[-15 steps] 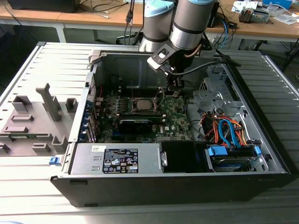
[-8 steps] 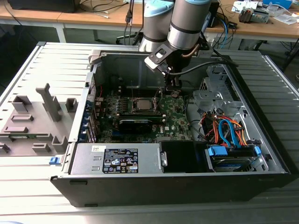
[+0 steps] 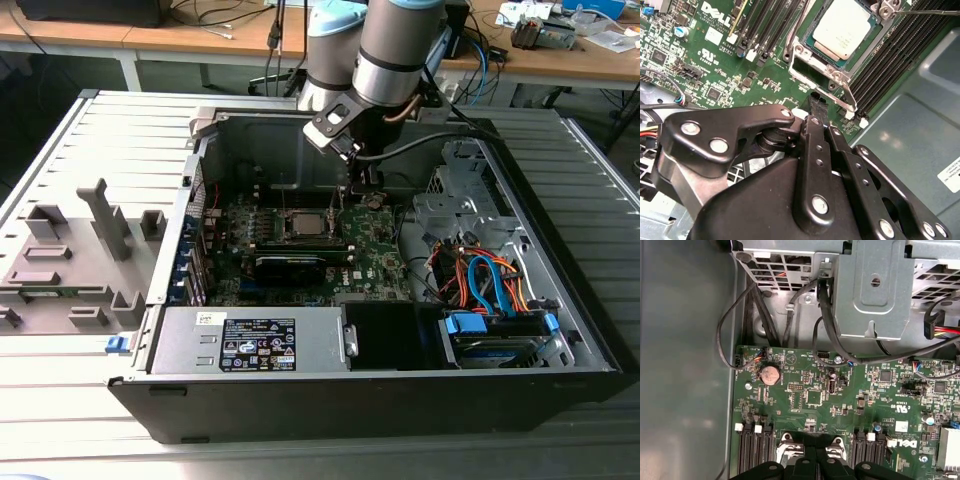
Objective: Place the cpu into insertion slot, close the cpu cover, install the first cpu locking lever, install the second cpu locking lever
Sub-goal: 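Close the cpu cover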
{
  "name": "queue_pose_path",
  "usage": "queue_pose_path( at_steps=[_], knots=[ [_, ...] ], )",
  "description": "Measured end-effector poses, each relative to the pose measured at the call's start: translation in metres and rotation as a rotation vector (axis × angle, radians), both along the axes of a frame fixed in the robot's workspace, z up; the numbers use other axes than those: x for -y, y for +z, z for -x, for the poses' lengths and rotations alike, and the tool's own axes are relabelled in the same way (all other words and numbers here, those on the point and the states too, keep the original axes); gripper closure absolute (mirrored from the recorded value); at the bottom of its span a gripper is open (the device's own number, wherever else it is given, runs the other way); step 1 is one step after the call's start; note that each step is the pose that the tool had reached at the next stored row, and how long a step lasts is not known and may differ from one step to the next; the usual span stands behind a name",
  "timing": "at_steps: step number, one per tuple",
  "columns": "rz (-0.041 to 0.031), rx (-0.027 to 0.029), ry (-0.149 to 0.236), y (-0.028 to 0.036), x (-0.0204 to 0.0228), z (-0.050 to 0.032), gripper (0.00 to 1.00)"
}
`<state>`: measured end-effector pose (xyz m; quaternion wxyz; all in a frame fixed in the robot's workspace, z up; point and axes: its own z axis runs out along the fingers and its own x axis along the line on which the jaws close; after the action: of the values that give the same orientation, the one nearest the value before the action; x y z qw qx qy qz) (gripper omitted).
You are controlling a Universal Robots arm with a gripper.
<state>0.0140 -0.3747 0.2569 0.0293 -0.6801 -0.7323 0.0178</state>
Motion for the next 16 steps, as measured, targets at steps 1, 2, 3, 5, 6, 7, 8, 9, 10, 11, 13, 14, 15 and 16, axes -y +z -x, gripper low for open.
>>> queue_pose_path(
  at_steps=[1,2,3,5,6,7,8,9,10,11,13,14,15,16],
  knots=[
    [0.0000,0.0000,0.000,0.0000,0.0000,0.0009,0.89],
    [0.0000,0.0000,0.000,0.0000,0.0000,0.0018,0.89],
    [0.0000,0.0000,0.000,0.0000,0.0000,0.0028,0.89],
    [0.0000,0.0000,0.000,0.0000,0.0000,0.0046,0.89],
    [0.0001,0.0000,0.000,0.0000,0.0000,0.0051,0.89],
    [0.0000,0.0000,0.000,0.0000,0.0000,0.0062,0.89],
    [0.0000,0.0000,0.000,0.0000,0.0000,0.0066,0.89],
    [0.0000,0.0000,0.000,-0.0001,0.0000,0.0070,0.89],
    [0.0000,0.0000,0.000,-0.0001,0.0000,0.0079,0.89],
    [0.0000,0.0000,0.000,-0.0001,0.0000,0.0083,0.89],
    [0.0000,-0.0001,0.000,-0.0001,0.0000,0.0092,0.89],
    [0.0001,-0.0001,0.000,-0.0001,0.0000,0.0096,0.89],
    [0.0000,0.0000,0.000,-0.0005,0.0000,0.0110,0.89],
    [0.0000,0.0000,0.000,-0.0011,0.0001,0.0132,0.89]
  ],
)
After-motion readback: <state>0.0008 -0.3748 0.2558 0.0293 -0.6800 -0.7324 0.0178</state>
